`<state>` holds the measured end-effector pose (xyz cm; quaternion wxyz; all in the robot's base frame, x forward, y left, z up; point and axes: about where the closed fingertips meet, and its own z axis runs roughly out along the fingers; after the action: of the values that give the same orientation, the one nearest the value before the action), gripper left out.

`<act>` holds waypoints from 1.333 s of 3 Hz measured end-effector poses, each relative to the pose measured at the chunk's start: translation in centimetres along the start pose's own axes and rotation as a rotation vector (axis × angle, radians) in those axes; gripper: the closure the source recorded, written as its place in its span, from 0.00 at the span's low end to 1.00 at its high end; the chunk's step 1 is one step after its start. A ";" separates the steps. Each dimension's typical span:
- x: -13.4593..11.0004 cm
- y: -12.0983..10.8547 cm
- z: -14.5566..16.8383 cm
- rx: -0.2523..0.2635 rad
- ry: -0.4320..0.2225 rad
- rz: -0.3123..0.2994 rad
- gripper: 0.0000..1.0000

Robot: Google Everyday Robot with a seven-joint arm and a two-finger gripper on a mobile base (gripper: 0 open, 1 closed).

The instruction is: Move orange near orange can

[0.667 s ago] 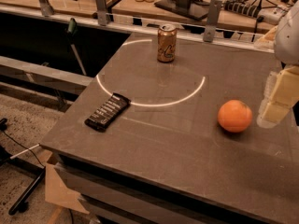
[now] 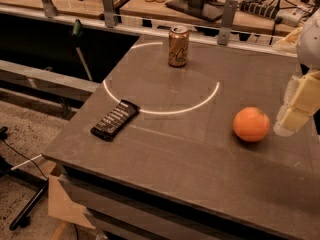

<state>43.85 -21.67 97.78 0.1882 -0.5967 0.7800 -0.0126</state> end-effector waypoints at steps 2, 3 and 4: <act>4.7 -1.0 2.5 0.045 -0.345 0.089 0.00; 4.1 -0.5 1.5 0.044 -0.436 0.108 0.00; 3.8 -0.4 1.6 0.039 -0.450 0.108 0.00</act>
Offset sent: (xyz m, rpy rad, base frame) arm 0.0028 -0.0473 -0.0288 0.7257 -0.2171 0.0127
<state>43.87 -25.00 95.36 0.3692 -0.5379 0.7489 0.1159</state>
